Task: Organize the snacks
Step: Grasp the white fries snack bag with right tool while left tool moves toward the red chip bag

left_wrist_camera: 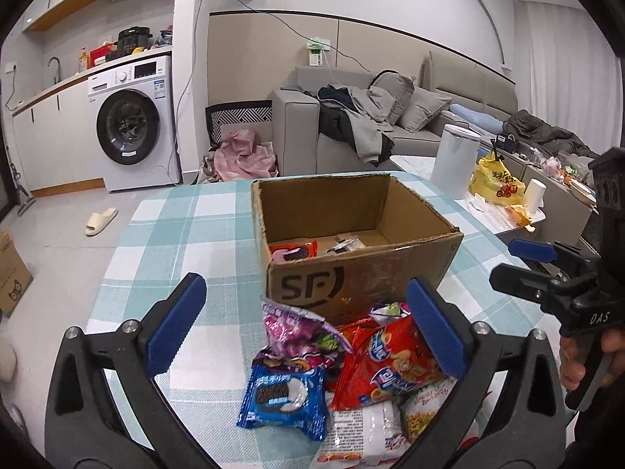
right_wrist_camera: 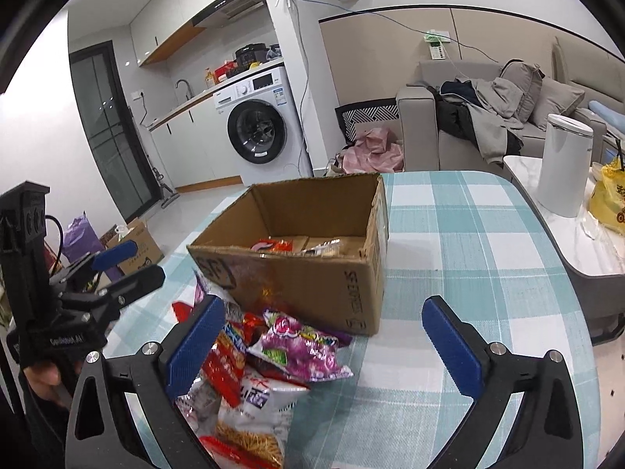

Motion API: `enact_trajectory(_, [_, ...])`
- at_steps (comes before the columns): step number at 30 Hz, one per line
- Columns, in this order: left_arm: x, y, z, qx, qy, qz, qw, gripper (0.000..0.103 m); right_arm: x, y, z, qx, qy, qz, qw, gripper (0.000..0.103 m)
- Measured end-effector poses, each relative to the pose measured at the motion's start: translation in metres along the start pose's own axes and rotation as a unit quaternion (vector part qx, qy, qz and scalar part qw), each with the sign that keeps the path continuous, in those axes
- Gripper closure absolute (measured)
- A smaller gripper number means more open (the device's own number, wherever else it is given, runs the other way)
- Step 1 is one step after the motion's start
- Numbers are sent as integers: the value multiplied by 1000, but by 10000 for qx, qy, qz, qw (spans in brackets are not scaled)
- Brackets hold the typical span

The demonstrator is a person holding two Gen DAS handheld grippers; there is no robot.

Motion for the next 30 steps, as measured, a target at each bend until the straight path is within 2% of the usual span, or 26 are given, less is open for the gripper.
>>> enact_trajectory(6, [-10,9,0,-4,50,-48,10000,1,-14,1,-5,-50,171,-94,9998,0])
enact_trajectory(15, [-25,4,10,-42,-153,-245,9996,1,-30,-7,4,-203,35,-401,9990,0])
enact_trajectory(26, [-32,-1,21,-145,-237,-355,9990,1,-55,-23,-5,-177,307,-983,9945,0])
enact_trajectory(30, [-31,1,19,-52,-310,-331,9990,1,-67,-30,-6,-132,483,-1260,9908,0])
Point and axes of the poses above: each gripper's, at about its wrist camera, not at the fingertips, and y roughly against the way its jaws point, z to its right, x to its top, the point moved 8 cm from there along -y, roughly the way its jaws point, and after that the axes turned 9 degrees about -y, right-handed, at the moved point
